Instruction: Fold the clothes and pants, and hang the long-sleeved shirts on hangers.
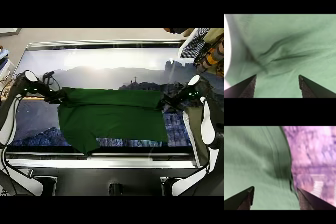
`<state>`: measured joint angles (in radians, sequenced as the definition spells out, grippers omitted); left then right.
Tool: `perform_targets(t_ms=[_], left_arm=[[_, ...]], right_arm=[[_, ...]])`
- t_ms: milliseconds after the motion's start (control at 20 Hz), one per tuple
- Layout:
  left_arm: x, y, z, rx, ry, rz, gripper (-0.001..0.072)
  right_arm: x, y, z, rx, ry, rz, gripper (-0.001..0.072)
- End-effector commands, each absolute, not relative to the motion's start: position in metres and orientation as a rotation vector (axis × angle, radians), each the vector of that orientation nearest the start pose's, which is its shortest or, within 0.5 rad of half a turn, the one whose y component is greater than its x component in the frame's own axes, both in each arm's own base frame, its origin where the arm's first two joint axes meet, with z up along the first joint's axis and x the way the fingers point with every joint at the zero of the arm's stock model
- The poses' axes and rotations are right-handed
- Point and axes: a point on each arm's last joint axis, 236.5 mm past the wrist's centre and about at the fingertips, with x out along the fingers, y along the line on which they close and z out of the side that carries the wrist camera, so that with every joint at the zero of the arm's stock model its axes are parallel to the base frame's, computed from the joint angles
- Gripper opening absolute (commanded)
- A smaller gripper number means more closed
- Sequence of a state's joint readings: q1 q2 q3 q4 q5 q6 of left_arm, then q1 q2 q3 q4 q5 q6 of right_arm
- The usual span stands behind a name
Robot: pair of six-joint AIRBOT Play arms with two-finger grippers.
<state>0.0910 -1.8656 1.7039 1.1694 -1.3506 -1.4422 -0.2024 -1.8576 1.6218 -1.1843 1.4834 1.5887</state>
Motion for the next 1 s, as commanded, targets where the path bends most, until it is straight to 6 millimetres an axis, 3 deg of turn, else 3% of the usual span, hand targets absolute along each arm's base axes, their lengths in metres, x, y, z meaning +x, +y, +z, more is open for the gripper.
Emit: perform_targets(t_ms=[0,100,200,300,400,550,750,950], left_arm=[[0.46,-0.018,-0.017,-0.372,1.468,-0.204,0.0594],[0.432,0.015,0.009,-0.43,1.483,-0.106,0.0594],[0.4,0.037,0.022,-0.502,1.454,-0.042,0.0594],[0.363,0.037,0.02,-0.615,1.43,-0.019,0.0594],[0.325,0.026,0.001,-0.687,1.435,0.009,0.0594],[0.28,-0.016,-0.032,-0.814,1.463,-0.042,0.0594],[0.255,-0.063,-0.068,-0.967,1.421,-0.163,0.0593],[0.24,-0.076,-0.088,-1.011,1.428,-0.169,0.0592]], right_arm=[[0.411,-0.02,-0.038,0.366,1.635,0.102,0.062],[0.415,-0.039,0.001,0.372,1.503,0.084,0.0619],[0.397,-0.054,0.023,0.413,1.433,0.079,0.0618],[0.374,-0.05,0.03,0.518,1.387,0.12,0.0617],[0.353,-0.039,0.028,0.585,1.369,0.135,0.0617],[0.335,-0.023,0.021,0.616,1.353,0.137,0.0615],[0.328,-0.01,0.028,0.657,1.337,0.171,0.0615],[0.329,-0.003,0.036,0.676,1.317,0.194,0.0614]])
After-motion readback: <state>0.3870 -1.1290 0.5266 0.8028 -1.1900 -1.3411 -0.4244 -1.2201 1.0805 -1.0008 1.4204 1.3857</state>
